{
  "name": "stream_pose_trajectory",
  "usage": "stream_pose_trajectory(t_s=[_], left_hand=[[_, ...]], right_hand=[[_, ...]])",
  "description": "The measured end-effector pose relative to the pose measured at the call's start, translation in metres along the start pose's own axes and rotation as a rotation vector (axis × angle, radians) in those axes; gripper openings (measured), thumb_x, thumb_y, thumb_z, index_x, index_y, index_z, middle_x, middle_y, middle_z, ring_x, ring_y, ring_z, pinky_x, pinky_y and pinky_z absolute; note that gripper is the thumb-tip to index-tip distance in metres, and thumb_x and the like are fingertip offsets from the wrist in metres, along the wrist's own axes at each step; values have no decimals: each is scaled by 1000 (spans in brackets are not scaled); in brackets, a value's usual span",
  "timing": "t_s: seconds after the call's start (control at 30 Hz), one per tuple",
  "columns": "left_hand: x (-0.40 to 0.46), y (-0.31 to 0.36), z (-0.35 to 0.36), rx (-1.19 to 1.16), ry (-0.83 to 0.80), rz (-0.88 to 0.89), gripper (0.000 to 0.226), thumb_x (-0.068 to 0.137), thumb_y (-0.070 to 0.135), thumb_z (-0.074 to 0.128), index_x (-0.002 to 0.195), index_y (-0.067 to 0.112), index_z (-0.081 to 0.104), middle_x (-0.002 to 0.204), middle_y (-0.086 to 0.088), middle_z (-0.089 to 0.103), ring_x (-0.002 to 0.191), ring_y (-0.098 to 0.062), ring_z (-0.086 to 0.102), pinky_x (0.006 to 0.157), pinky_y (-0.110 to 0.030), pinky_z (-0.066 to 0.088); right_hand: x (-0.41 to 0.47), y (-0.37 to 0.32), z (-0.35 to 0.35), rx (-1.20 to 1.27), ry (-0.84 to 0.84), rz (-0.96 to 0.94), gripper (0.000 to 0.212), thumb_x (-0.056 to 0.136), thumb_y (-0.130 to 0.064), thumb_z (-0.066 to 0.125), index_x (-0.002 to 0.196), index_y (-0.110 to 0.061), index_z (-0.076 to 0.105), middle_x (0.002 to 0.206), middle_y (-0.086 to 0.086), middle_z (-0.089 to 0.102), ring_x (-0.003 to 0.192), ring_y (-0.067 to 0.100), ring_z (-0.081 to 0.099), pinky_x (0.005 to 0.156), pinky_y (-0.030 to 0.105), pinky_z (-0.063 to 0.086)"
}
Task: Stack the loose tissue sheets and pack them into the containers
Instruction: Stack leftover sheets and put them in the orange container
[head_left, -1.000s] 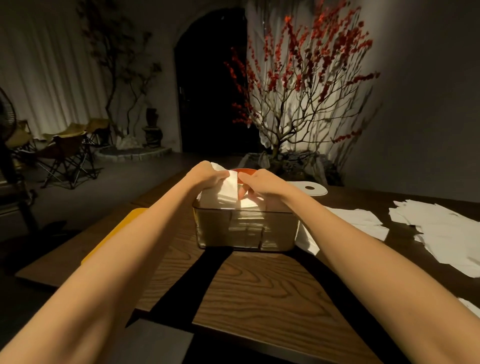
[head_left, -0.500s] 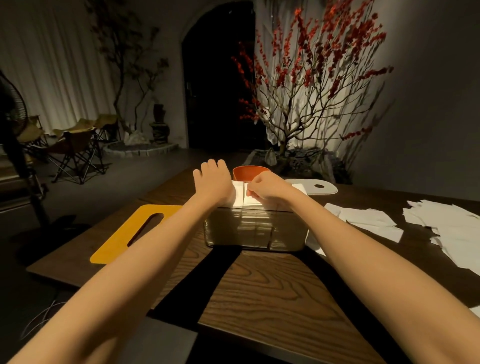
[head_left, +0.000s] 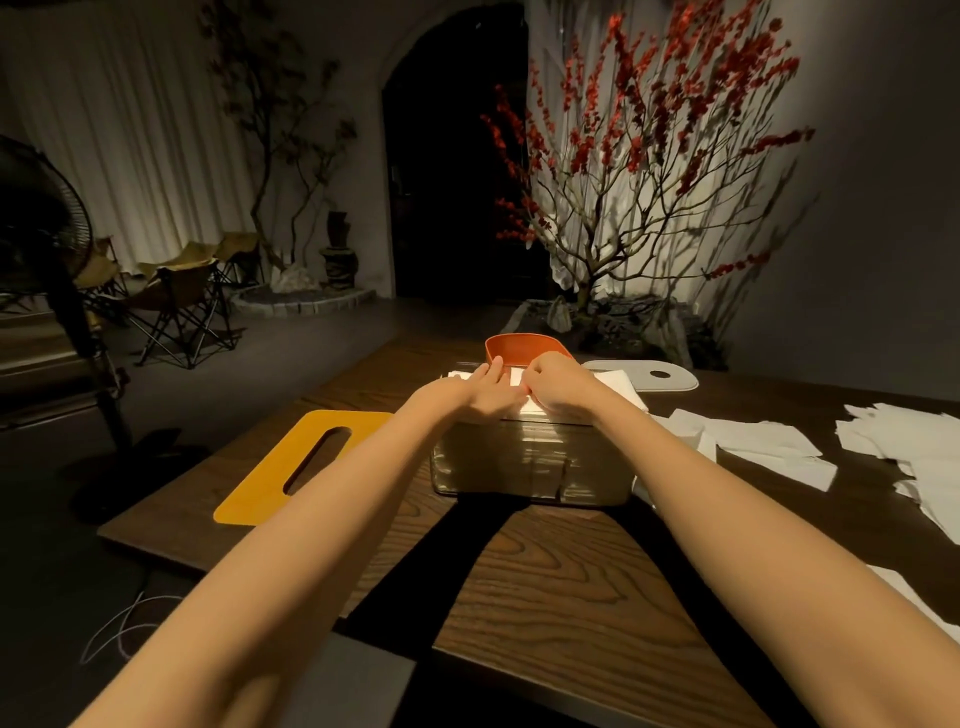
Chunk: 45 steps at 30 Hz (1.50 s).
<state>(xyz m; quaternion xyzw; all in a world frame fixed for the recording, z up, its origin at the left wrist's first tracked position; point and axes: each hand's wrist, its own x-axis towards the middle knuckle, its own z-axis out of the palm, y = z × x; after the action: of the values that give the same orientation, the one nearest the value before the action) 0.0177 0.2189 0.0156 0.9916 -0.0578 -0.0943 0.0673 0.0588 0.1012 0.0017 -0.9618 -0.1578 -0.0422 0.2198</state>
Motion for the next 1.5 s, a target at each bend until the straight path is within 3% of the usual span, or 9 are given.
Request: stream_pose_trajectory(t_s=[0.2, 0.43, 0.57, 0.67, 0.8, 0.97, 1.23, 1.4, 1.5], left_hand=[[9, -8, 0, 8, -49, 1, 58, 106, 34, 11, 152, 3, -7, 158, -15, -19, 147, -28, -13, 117, -46, -2], [7, -6, 3, -17, 131, 19, 50, 103, 17, 34, 150, 3, 22, 160, -16, 10, 146, -31, 10, 116, -45, 11], [5, -9, -4, -166, 104, 18, 29, 104, 18, 30, 123, 0, 42, 138, -19, 38, 112, -27, 40, 100, -36, 31], [-4, -17, -10, -226, 234, 89, 39, 105, 22, 28, 133, 2, 46, 139, -16, 46, 124, -28, 45, 99, -32, 33], [-18, -29, -18, -330, 535, 119, 32, 101, 18, 39, 125, 6, 57, 126, -12, 57, 109, -21, 54, 84, -25, 38], [-32, -56, -20, -360, 627, -1, 22, 95, 12, 50, 114, 8, 59, 114, -8, 58, 93, -14, 49, 71, -23, 37], [-52, -105, 3, -244, 265, -283, 26, 92, 12, 57, 113, -3, 60, 105, -18, 61, 95, -29, 59, 74, -33, 45], [-52, -117, 30, -137, 149, -424, 30, 93, 21, 59, 117, 2, 57, 104, -12, 60, 94, -23, 59, 81, -32, 50], [-45, -122, 42, -85, 120, -470, 26, 91, 34, 62, 100, 10, 61, 90, -5, 59, 84, -18, 56, 74, -29, 46]], right_hand=[[4, -1, -5, 74, -106, -16, 36, 98, -6, 42, 66, -24, 43, 73, -4, 45, 65, 9, 42, 66, 21, 41], [-11, -3, -19, 137, -181, -90, 22, 99, -14, 48, 109, -8, 66, 110, 5, 61, 99, 17, 48, 85, 27, 37], [-16, -2, -20, 195, -49, -119, 17, 93, -12, 58, 100, -2, 69, 109, 14, 64, 91, 18, 55, 64, 16, 39], [-20, -14, -23, 171, 21, -181, 13, 92, -10, 57, 89, -8, 69, 95, 7, 63, 81, 12, 52, 61, 15, 40], [-27, -39, -24, 250, 88, -259, 12, 91, -8, 55, 85, -11, 63, 88, 4, 61, 76, 14, 55, 63, 19, 43], [-29, -69, -9, 259, 71, -356, 13, 92, -8, 57, 100, -4, 67, 97, 8, 64, 85, 14, 56, 64, 16, 42], [-27, -103, 23, 243, -4, -413, 16, 92, -15, 61, 101, -8, 73, 99, 6, 66, 85, 10, 57, 62, 10, 43], [-26, -112, 41, 191, -10, -430, 20, 94, -19, 58, 102, -9, 73, 105, 7, 67, 91, 14, 60, 72, 20, 47], [-23, -109, 47, 152, -17, -432, 21, 95, -19, 56, 101, -9, 74, 105, 8, 68, 92, 16, 62, 74, 22, 50]])
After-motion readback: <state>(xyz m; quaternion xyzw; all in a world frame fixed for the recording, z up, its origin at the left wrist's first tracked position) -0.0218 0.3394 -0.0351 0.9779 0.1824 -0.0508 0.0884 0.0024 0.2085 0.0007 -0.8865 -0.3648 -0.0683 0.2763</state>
